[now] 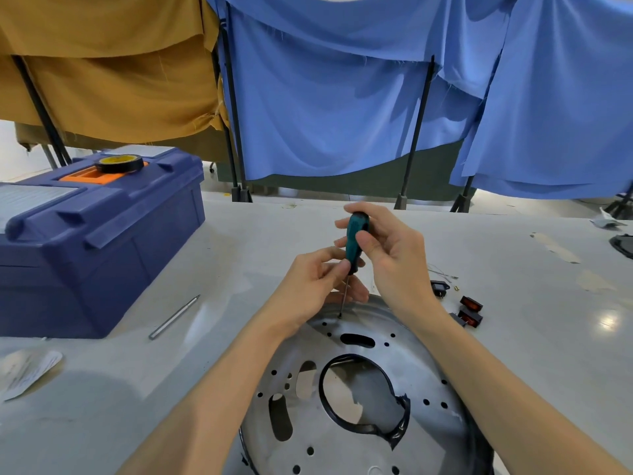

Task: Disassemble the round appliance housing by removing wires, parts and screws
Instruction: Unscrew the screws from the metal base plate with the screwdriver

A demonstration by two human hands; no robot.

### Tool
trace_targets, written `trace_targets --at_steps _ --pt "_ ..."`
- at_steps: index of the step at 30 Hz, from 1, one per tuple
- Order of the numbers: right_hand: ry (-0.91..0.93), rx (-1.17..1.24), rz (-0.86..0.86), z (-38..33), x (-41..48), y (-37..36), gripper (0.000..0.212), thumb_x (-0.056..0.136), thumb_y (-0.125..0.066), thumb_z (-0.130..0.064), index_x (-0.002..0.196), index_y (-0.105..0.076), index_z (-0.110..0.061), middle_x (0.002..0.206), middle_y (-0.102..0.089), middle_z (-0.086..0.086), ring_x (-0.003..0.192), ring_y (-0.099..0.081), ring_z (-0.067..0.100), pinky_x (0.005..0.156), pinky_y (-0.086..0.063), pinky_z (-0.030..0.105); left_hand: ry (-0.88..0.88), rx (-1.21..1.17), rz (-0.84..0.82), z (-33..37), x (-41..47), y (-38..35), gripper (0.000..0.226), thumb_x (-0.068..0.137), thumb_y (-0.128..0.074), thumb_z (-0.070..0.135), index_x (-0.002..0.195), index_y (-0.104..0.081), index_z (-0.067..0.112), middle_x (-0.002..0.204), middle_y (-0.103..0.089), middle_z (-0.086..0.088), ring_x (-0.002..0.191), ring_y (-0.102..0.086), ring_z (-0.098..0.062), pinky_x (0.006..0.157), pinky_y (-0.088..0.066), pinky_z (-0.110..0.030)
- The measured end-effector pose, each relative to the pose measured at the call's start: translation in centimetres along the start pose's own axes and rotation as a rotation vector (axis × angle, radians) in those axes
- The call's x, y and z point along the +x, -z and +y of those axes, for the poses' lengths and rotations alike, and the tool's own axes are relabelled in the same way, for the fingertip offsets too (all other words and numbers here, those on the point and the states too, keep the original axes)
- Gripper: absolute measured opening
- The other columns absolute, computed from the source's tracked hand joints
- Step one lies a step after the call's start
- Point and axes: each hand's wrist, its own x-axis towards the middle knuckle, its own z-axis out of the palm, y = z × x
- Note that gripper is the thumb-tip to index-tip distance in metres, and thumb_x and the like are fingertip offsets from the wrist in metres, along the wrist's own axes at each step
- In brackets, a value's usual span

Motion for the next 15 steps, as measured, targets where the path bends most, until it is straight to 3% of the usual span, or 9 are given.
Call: trace_targets --at_steps 4,6,11,15 --pt "-0.006 -0.055 -0.026 0.13 0.07 -0.19 0.028 0.091 -0.062 -0.019 0.117 -0.062 -0.031 0.112 -0.061 -0.005 0.103 -0.061 0.006 0.086 -0.054 0.026 0.020 0.021 0.014 -0.08 -0.01 0.33 0.018 0.094 -0.059 0.012 0.110 -0.058 0.005 0.084 -0.073 -0.017 0.079 -0.073 -0.031 0.076 -0.059 -0.033" --pt "-0.018 -0.124 0.025 0.25 0.14 -0.24 0.036 0.083 -0.071 -0.029 0.118 -0.062 -0.034 0.108 -0.056 -0.004 0.098 -0.056 0.003 0.085 -0.053 0.024 0.016 0.027 -0.006 0.03 -0.04 0.33 0.027 0.092 -0.062 0.014 0.117 -0.057 0.008 0.085 -0.074 -0.016 0.080 -0.073 -0.030 0.076 -0.058 -0.030" --pt "-0.023 -0.102 0.092 0.12 0.10 -0.17 0.047 0.088 -0.064 -0.005 0.129 -0.058 -0.027 0.103 -0.067 0.000 0.091 -0.062 0.004 0.088 -0.055 0.029 0.007 0.006 -0.046 -0.10 -0.01 -0.03 0.018 0.100 -0.047 0.016 0.111 -0.060 0.015 0.080 -0.074 -0.010 0.078 -0.072 -0.024 0.075 -0.057 -0.028" --pt "-0.002 -0.056 -0.008 -0.28 -0.11 -0.21 0.038 0.093 -0.052 0.001 0.118 -0.062 -0.026 0.107 -0.067 0.000 0.100 -0.064 0.014 0.092 -0.055 0.039 0.022 0.032 -0.017 -0.24 -0.01 0.30 0.015 0.094 -0.059 0.012 0.107 -0.055 0.005 0.084 -0.073 -0.017 0.080 -0.072 -0.030 0.080 -0.059 -0.035"
